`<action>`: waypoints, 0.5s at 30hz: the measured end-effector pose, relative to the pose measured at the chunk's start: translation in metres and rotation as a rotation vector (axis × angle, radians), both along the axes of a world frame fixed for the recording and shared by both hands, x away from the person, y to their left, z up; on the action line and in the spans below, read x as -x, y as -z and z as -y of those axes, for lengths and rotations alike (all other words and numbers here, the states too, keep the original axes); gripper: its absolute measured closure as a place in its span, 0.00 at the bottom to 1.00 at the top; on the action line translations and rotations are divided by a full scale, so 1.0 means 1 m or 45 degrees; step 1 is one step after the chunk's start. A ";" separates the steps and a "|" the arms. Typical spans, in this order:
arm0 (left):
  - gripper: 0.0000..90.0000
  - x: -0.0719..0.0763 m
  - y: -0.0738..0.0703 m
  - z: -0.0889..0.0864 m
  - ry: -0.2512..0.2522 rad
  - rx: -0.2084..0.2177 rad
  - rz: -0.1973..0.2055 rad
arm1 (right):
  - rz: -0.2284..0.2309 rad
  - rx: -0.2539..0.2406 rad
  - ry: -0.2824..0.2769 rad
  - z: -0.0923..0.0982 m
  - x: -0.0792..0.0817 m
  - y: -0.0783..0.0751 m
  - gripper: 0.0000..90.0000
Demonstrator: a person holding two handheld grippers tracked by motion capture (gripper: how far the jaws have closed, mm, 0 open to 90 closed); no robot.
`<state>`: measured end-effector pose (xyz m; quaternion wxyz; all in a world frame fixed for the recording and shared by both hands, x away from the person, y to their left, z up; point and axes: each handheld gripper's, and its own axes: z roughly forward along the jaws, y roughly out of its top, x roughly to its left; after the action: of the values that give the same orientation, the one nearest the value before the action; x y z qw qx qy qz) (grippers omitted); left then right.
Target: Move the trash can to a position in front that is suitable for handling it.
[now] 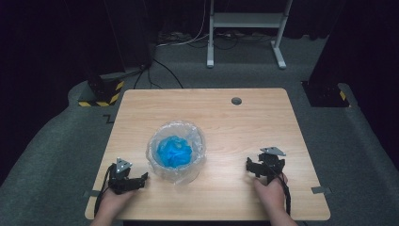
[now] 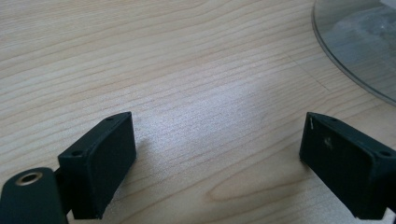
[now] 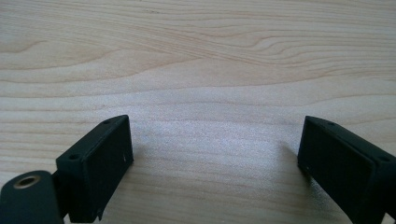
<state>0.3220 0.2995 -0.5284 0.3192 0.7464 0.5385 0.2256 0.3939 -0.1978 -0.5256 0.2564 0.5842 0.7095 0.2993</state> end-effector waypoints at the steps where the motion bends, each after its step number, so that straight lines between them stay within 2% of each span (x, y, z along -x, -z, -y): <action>1: 0.12 0.001 0.000 0.000 0.000 -0.001 0.000 | 0.000 -0.001 0.000 0.000 0.000 0.000 0.11; 12: 0.11 0.000 0.000 0.001 0.000 -0.003 -0.001 | 0.000 0.001 0.003 0.000 0.000 0.000 0.11; 15: 0.09 -0.001 0.000 0.001 0.012 -0.003 -0.014 | 0.000 0.001 0.003 0.000 0.000 0.000 0.11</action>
<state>0.3231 0.2983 -0.5283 0.3164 0.7506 0.5365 0.2207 0.3936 -0.1978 -0.5256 0.2571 0.5847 0.7090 0.2988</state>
